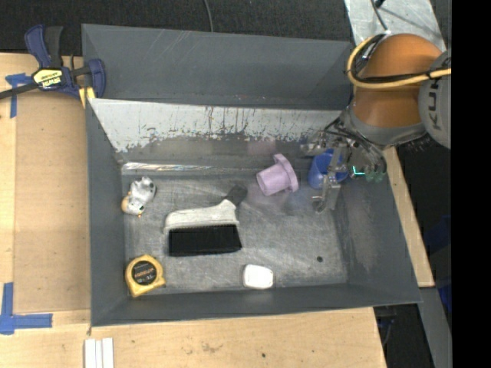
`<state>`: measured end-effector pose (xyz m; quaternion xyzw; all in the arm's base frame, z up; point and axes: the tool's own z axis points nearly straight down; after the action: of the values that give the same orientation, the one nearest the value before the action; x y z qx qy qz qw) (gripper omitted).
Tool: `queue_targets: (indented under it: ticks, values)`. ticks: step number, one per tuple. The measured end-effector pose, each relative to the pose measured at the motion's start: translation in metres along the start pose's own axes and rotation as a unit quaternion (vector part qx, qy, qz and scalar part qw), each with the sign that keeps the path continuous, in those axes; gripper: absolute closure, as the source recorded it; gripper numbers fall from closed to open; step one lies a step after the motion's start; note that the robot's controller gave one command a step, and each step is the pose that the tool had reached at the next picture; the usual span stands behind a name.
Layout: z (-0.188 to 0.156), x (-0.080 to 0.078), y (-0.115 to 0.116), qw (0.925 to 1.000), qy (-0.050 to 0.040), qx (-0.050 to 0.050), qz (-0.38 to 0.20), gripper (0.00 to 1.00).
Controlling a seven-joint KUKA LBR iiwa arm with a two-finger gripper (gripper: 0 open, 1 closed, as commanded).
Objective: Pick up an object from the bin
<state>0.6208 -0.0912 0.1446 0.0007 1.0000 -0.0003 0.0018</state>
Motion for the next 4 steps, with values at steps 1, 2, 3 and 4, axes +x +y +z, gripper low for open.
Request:
queue_targets:
  ticks: [1,2,3,4]
  values:
    - [0.0,0.0,0.0,1.0,-0.0002,0.0,0.0,0.0]
    - [0.038,0.001,-0.005,1.0,0.0018,-0.001,0.006,0.0]
    - [0.051,-0.004,-0.011,0.9976,-0.0014,-0.002,0.069,0.0]
    - [0.068,-0.002,0.072,0.9978,-0.0073,0.0,-0.066,1.0]
